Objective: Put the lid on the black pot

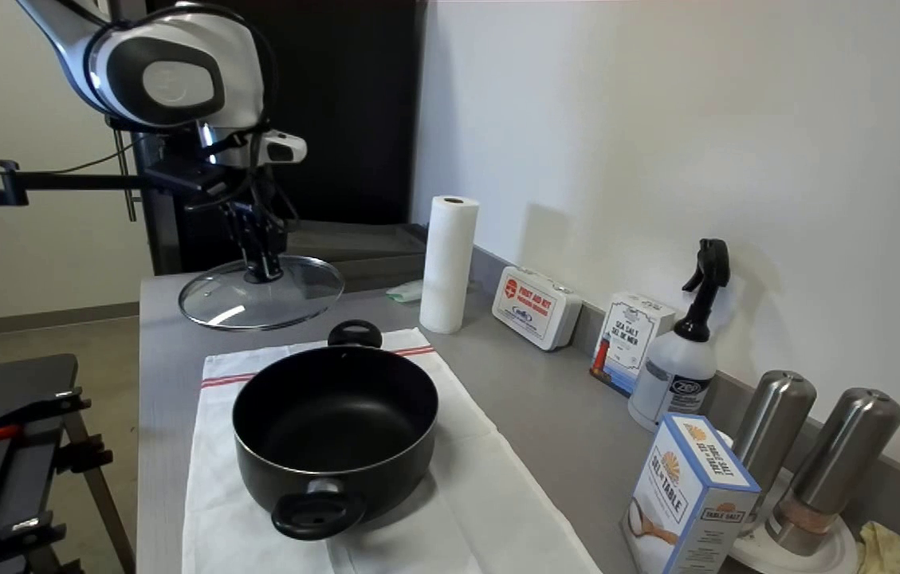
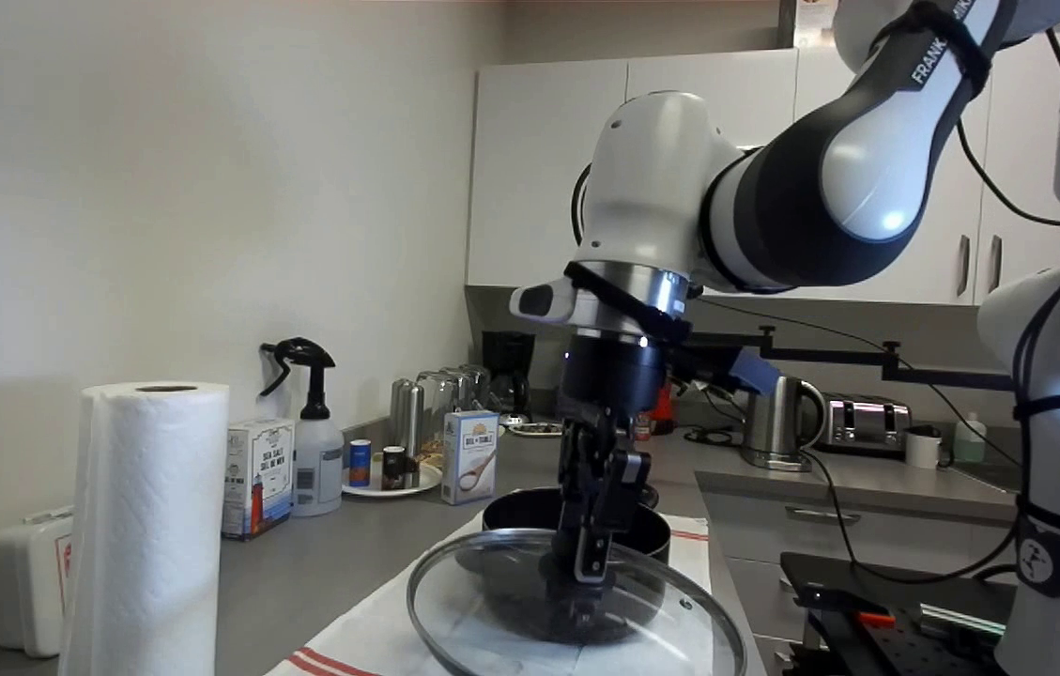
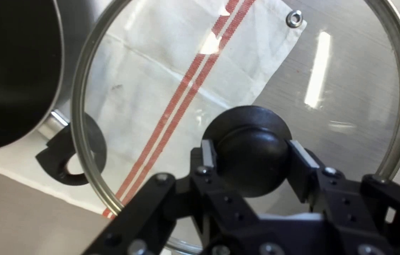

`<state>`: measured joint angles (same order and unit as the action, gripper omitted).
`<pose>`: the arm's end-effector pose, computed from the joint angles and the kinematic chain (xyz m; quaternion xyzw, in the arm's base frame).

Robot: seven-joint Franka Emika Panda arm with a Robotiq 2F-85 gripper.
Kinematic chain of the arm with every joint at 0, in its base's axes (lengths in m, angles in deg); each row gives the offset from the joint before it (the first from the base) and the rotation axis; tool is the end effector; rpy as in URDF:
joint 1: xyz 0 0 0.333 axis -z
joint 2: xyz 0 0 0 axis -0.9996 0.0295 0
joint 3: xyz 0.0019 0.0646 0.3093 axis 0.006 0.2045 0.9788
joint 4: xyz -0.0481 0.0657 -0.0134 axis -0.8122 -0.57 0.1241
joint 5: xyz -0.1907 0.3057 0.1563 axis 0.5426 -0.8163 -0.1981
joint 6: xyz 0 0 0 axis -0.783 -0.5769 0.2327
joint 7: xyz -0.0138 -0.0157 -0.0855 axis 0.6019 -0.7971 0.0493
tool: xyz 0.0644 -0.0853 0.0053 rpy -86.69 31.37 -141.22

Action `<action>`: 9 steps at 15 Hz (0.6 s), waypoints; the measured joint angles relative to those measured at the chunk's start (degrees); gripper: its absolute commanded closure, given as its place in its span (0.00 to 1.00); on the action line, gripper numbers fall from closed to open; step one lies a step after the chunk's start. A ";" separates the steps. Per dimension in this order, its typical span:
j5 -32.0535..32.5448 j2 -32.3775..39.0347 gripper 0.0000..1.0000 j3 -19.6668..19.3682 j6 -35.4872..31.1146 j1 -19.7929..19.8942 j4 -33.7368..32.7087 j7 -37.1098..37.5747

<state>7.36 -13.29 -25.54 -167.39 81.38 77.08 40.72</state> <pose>0.4412 0.1498 0.2918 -0.9759 -0.2067 -0.0705 0.0021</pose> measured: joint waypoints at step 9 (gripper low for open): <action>6.88 -4.27 0.75 -8.64 0.73 6.55 0.82 3.80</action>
<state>14.24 -17.56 -34.18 -166.66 87.93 77.90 44.52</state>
